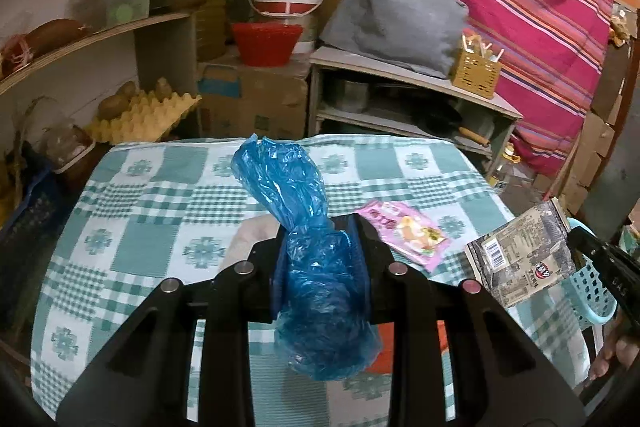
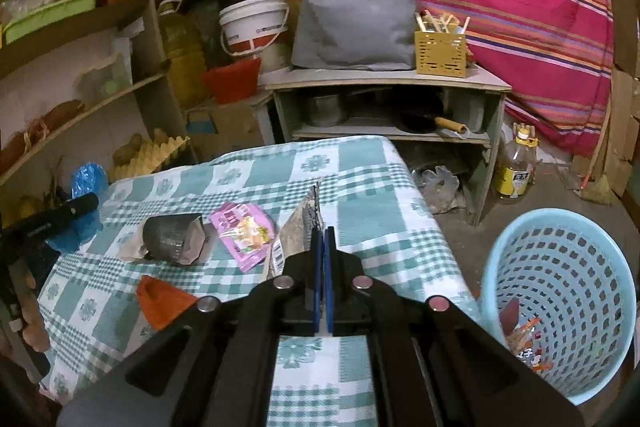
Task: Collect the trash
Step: 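Carry the blue bag and printed packet over the blue basket with both tools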
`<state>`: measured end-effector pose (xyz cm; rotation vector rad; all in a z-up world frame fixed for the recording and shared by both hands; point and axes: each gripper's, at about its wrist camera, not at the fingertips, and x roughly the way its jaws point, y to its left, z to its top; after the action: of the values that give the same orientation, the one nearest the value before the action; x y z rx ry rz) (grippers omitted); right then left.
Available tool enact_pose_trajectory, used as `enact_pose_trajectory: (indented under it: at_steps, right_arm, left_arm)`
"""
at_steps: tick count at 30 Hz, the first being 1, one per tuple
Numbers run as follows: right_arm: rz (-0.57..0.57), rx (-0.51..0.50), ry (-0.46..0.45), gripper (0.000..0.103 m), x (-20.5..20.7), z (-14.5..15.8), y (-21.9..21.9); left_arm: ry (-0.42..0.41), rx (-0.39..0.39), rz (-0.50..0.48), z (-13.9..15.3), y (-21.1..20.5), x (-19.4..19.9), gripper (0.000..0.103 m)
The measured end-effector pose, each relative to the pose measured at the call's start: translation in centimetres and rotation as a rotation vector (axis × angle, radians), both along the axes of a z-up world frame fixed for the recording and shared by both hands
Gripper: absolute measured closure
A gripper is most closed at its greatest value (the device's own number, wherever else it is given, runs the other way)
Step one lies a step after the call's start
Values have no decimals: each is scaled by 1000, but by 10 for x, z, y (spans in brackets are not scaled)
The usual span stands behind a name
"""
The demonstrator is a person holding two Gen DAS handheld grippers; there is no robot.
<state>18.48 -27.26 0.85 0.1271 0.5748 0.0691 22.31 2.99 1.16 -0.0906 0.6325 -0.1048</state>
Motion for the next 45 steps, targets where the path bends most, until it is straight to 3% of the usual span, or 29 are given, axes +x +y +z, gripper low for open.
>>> enact_pose_trajectory:
  at_steps: [21, 34, 39, 45]
  right_arm:
    - [-140, 88, -45, 102, -40, 11, -98]
    - [-341, 139, -71, 102, -88, 12, -208]
    - [-399, 139, -57, 102, -100, 5, -242]
    - [-445, 166, -56, 102, -108, 1, -269]
  left_arm:
    - [10, -13, -165, -2, -124, 0, 76]
    - [15, -11, -355, -15, -253, -7, 76]
    - [11, 26, -435, -24, -307, -16, 76]
    - [24, -10, -504, -28, -349, -21, 76]
